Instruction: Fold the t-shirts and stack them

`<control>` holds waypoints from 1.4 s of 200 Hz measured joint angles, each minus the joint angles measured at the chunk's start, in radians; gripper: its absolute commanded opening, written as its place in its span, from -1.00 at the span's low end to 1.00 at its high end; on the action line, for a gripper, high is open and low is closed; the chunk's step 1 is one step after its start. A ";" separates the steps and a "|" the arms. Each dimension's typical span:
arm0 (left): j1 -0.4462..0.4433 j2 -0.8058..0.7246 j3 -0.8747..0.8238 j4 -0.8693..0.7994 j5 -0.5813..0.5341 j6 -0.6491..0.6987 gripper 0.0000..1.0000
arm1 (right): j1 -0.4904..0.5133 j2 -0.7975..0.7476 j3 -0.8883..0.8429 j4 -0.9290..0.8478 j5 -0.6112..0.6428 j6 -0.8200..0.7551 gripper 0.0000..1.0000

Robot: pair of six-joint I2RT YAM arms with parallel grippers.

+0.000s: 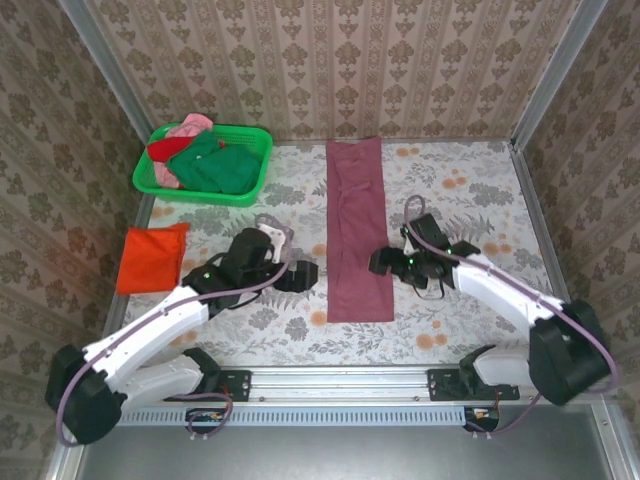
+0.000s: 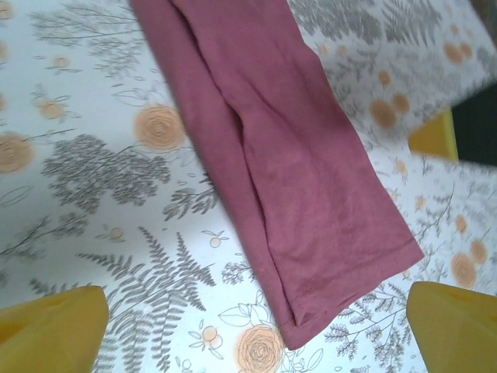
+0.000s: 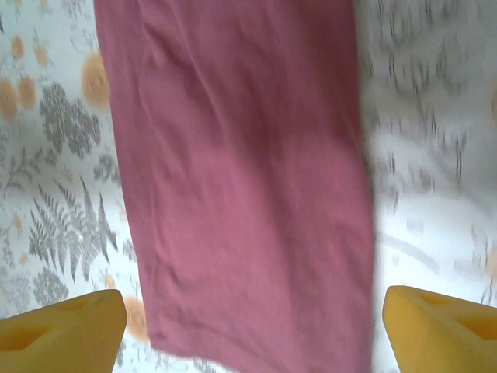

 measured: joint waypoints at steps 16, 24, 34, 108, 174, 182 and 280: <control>0.026 -0.053 -0.035 -0.023 0.015 -0.049 1.00 | 0.022 -0.077 -0.069 -0.018 0.001 0.059 0.60; 0.034 -0.063 -0.050 -0.037 0.025 -0.079 1.00 | 0.030 -0.108 -0.098 -0.027 0.000 0.084 0.54; 0.036 -0.062 -0.065 -0.047 0.043 -0.122 0.83 | 0.037 -0.138 -0.132 -0.032 -0.001 0.106 0.47; -0.060 0.055 -0.094 -0.039 0.143 -0.440 0.77 | 0.043 -0.099 -0.224 -0.014 -0.082 0.144 0.14; -0.140 0.199 -0.156 0.156 0.077 -0.595 0.58 | 0.041 0.045 -0.238 0.102 -0.168 0.126 -0.55; -0.146 0.222 -0.155 0.178 0.074 -0.600 0.57 | 0.041 0.047 -0.241 0.114 -0.173 0.124 -0.63; -0.235 0.481 -0.052 0.249 0.048 -0.648 0.21 | 0.043 0.048 -0.249 0.140 -0.188 0.106 -0.89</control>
